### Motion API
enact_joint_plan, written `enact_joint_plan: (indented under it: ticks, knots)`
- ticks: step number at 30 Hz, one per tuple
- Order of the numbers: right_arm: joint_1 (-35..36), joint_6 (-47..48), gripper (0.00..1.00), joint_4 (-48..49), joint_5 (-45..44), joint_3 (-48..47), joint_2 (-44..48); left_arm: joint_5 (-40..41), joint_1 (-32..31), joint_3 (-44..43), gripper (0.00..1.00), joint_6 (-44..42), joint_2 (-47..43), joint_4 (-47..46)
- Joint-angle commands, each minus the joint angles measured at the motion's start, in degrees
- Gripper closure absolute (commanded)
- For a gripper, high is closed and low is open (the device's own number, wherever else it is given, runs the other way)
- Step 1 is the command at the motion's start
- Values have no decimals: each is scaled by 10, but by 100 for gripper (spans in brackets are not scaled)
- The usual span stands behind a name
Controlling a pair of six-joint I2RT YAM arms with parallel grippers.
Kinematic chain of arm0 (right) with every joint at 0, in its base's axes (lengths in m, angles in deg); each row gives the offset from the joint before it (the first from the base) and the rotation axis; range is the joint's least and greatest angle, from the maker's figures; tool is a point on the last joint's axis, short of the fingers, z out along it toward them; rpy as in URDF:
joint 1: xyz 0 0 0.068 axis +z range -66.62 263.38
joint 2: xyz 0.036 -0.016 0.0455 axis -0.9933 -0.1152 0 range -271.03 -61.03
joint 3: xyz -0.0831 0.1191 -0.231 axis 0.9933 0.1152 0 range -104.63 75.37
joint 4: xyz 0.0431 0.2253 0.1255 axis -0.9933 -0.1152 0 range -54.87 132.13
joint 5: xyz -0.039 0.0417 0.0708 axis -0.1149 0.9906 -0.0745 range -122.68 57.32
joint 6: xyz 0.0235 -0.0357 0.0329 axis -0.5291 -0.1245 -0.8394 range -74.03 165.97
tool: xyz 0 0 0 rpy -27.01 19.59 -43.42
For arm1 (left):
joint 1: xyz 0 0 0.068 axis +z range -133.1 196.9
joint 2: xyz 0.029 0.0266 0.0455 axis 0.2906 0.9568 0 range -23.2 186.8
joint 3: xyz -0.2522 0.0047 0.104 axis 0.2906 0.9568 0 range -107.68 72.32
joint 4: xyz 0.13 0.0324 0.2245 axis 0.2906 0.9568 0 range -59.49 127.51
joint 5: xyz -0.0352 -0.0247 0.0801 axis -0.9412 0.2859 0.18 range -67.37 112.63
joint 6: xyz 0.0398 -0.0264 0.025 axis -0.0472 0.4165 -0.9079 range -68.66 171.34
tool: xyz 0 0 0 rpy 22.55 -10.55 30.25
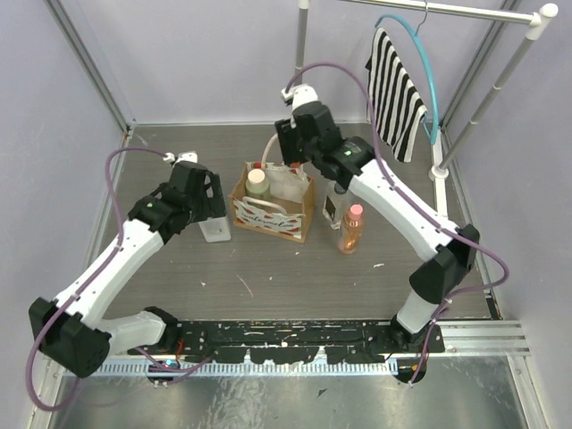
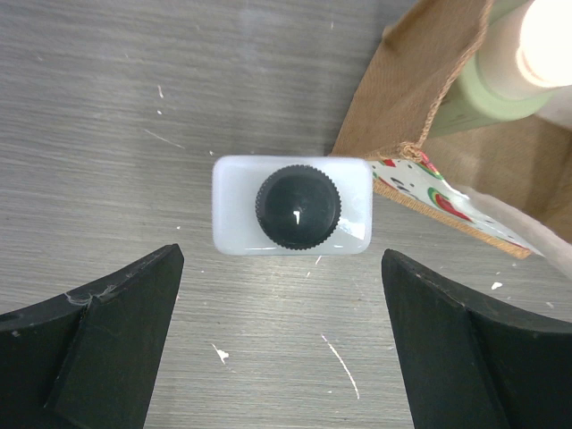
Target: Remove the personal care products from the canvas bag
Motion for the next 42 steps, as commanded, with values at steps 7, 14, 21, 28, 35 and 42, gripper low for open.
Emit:
enact_joint_plan:
  ticks: [7, 14, 21, 28, 35, 42]
  knots:
    - [-102, -13, 57, 47, -40, -28, 15, -21, 2, -117, 1, -54, -53, -7]
    - [-148, -8, 59, 76, -19, -13, -50, -121, 1, -223, 1, -129, 56, -42]
    - [-173, -12, 59, 69, -11, -23, -120, -195, -1, -229, 1, -144, 129, -74]
    - [-181, -18, 55, 83, -2, 3, -134, -244, -19, -203, 3, -181, 175, -104]
    - [-186, -27, 55, 85, 6, 18, -130, -262, -30, -204, 5, -196, 212, -103]
    - [-192, -27, 55, 85, 12, 28, -130, -243, -30, -217, 5, -199, 266, -88]
